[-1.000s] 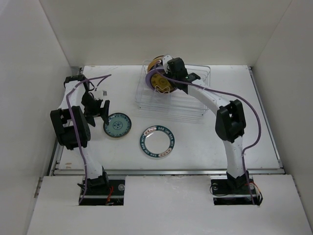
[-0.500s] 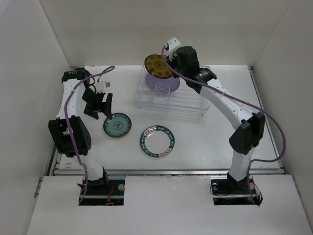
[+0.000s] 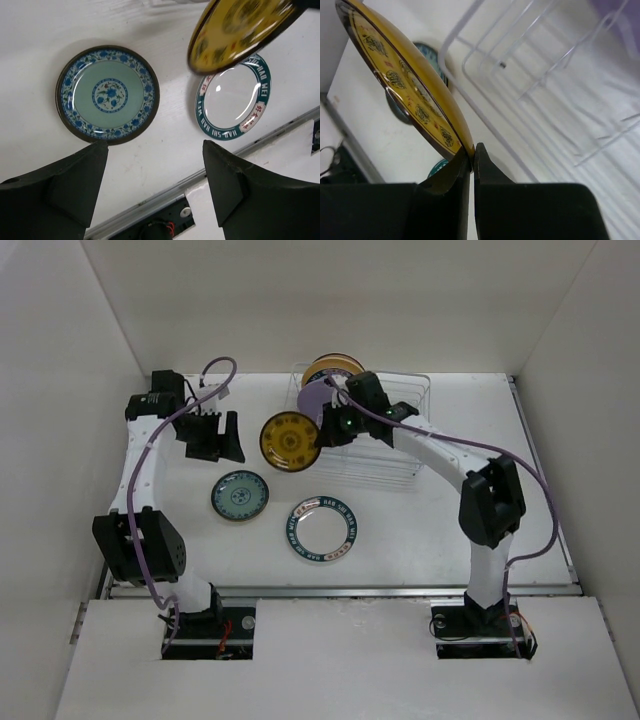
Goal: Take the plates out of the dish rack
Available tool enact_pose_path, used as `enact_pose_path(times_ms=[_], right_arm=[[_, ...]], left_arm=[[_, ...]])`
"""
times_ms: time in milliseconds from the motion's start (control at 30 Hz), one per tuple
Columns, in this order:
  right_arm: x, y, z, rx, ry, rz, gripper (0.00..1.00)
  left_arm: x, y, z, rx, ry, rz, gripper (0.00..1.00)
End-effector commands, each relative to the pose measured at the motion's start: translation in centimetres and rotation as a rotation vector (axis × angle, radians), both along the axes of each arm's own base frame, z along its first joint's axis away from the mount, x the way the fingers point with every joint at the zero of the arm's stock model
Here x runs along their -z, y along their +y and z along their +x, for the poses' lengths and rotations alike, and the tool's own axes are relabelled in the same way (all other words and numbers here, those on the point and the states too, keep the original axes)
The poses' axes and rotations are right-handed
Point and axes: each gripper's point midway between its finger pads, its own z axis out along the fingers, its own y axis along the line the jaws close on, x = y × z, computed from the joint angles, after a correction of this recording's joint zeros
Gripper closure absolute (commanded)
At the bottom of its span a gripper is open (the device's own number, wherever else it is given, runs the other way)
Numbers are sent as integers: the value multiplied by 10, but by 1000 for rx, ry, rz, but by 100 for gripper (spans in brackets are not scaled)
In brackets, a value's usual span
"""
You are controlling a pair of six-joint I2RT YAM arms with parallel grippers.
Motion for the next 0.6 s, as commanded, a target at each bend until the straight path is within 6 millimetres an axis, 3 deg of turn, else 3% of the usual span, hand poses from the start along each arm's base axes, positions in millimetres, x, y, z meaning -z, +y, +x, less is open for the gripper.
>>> enact_pose_path(times_ms=[0,300,400,467,500,567], right_arm=[[-23,33,-20,-98,63,178,100],[-5,67,-51,-222,134,195,100],[2,75,-57,-238,152,183,100],[-2,76,-57,-247,147,193,100],[-3,80,-63,-265,151,196,100],[-3,84,-68,-276,152,195,100]], left_arm=[[3,-9,14,-18,-36,-16,27],[35,-25,16,24,31,0,31],[36,-31,13,49,58,-14,36],[33,-34,15,58,48,-14,43],[33,-38,13,71,48,-13,58],[30,-39,9,82,60,-22,73]])
